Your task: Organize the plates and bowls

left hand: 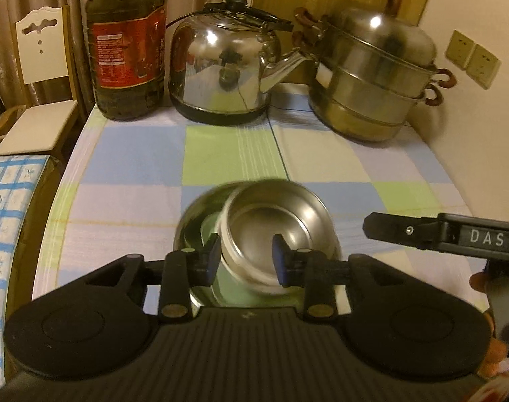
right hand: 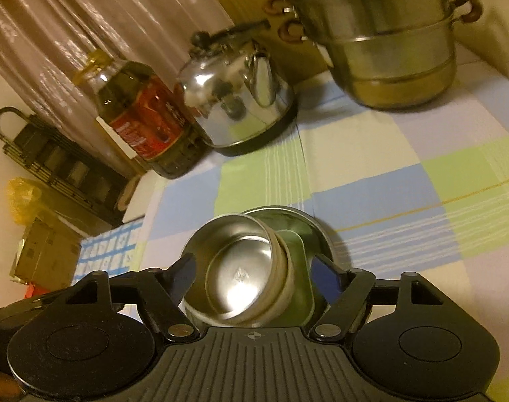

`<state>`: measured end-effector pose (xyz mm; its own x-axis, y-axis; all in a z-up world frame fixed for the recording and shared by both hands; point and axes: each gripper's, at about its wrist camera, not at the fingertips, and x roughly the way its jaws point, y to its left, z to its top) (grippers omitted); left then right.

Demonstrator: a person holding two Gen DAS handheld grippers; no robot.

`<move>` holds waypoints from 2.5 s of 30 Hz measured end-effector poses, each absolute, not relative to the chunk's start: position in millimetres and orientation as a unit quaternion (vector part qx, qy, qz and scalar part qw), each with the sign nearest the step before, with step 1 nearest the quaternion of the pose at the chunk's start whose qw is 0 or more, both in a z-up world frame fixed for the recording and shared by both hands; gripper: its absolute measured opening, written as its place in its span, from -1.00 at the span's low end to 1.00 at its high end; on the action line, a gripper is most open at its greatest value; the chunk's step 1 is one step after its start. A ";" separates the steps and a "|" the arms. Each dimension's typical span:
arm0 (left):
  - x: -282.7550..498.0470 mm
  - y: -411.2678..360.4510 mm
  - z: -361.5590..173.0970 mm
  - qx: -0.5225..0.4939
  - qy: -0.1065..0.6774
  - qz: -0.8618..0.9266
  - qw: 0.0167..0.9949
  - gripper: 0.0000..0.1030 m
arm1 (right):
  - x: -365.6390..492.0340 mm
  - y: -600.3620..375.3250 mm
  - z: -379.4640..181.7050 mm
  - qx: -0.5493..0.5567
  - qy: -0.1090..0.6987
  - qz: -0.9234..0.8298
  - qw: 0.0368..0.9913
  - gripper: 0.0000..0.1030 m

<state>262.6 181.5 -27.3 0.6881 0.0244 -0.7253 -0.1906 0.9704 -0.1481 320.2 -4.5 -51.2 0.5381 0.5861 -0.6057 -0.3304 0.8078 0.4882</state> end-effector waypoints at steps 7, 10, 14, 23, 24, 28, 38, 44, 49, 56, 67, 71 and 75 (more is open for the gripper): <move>201.3 150.6 -19.4 -0.115 0.385 0.057 0.914 -0.43 | 261.3 -30.8 -49.1 0.131 0.395 0.270 0.868 0.49; 174.7 131.8 -16.4 -0.108 0.377 0.060 0.918 -0.43 | 232.8 -40.4 -49.4 0.100 0.387 0.264 0.878 0.49; 142.3 108.8 -15.8 -0.110 0.367 0.063 0.922 -0.43 | 195.2 -48.8 -52.2 0.045 0.380 0.252 0.889 0.49; 76.1 63.6 -20.3 -0.112 0.364 0.079 0.921 -0.43 | 123.1 -78.0 -63.0 0.016 0.384 0.248 0.889 0.49; 69.6 59.1 -20.5 -0.111 0.366 0.083 0.920 -0.43 | 117.5 -82.0 -63.4 0.021 0.387 0.249 0.887 0.49; 47.5 46.7 -21.6 -0.113 0.372 0.083 0.918 -0.43 | 99.4 -94.5 -61.2 0.032 0.391 0.255 0.884 0.49; 16.9 21.4 -26.6 -0.099 0.385 0.071 0.915 -0.43 | 63.9 -105.3 -62.3 0.023 0.396 0.266 0.879 0.49; 8.0 17.4 -32.7 -0.094 0.395 0.065 0.911 -0.43 | 54.5 -103.6 -67.8 0.016 0.405 0.264 0.875 0.49; 3.3 19.9 -33.8 -0.092 0.399 0.062 0.910 -0.43 | 47.2 -102.2 -71.6 0.018 0.412 0.259 0.873 0.49; 0.3 24.1 -34.5 -0.091 0.401 0.057 0.910 -0.43 | 42.7 -97.0 -73.5 0.018 0.417 0.253 0.873 0.49; -1.7 24.7 -34.5 -0.089 0.400 0.051 0.911 -0.43 | 39.7 -92.9 -74.9 0.018 0.419 0.248 0.874 0.49; -0.7 24.0 -33.7 -0.087 0.399 0.047 0.911 -0.43 | 39.5 -94.5 -74.5 0.019 0.418 0.244 0.875 0.49; -0.4 24.0 -34.0 -0.087 0.399 0.045 0.912 -0.43 | 38.3 -96.0 -73.9 0.020 0.416 0.242 0.876 0.49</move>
